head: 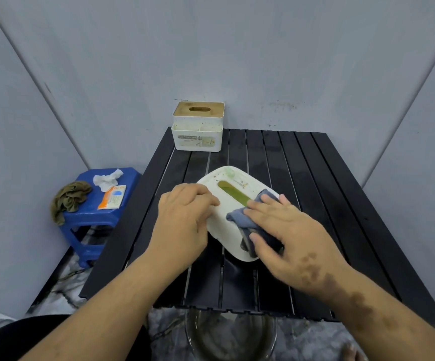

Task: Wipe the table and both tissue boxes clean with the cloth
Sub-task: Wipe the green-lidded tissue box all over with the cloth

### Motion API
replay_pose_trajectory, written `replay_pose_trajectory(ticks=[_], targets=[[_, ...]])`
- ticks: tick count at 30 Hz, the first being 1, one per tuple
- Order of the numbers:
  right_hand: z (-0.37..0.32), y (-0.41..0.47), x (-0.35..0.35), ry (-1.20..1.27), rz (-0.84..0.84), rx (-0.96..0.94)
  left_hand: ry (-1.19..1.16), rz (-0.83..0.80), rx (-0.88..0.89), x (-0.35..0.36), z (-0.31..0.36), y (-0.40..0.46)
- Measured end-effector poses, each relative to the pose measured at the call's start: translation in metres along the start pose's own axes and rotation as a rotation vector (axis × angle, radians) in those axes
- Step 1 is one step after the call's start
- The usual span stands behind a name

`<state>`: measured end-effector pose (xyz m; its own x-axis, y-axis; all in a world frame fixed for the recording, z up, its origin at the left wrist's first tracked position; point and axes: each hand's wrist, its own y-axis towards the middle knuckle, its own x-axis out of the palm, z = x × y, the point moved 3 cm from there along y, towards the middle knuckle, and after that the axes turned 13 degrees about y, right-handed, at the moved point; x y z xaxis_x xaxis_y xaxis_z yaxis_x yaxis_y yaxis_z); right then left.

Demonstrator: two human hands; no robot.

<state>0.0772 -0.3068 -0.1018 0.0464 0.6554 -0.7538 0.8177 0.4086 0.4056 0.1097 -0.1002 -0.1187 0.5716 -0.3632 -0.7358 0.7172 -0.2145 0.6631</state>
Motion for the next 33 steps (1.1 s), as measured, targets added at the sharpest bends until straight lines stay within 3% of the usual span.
replay_pose_trajectory(ticks=[3, 7, 9, 14, 18, 21, 24, 29, 33], targets=[[0.015, 0.001, -0.009, 0.018, -0.035, -0.013, -0.032, -0.015, 0.085, 0.002, 0.010, -0.006], [0.037, 0.003, -0.027, 0.092, 0.103, 0.104, -0.059, -0.042, 0.062, 0.005, 0.008, -0.004], [0.026, 0.001, -0.020, 0.061, 0.133, 0.070, -0.069, -0.060, 0.070, 0.005, 0.006, -0.003], [0.012, -0.001, -0.013, 0.046, -0.024, -0.066, -0.159, -0.178, 0.008, -0.004, 0.000, -0.002], [0.018, -0.001, -0.019, 0.055, 0.094, -0.017, -0.149, -0.265, -0.009, -0.002, 0.004, -0.004], [-0.001, -0.004, -0.001, 0.032, 0.041, -0.088, -0.239, -0.297, -0.007, -0.004, 0.000, -0.003], [0.001, 0.000, -0.001, 0.057, -0.037, -0.128, -0.233, -0.262, 0.104, -0.008, 0.002, -0.006], [0.012, 0.004, -0.008, 0.115, 0.066, -0.060, -0.274, -0.264, 0.134, -0.008, 0.002, -0.007], [0.009, 0.006, -0.002, 0.181, 0.022, -0.105, -0.302, -0.314, 0.142, -0.012, -0.011, -0.005]])
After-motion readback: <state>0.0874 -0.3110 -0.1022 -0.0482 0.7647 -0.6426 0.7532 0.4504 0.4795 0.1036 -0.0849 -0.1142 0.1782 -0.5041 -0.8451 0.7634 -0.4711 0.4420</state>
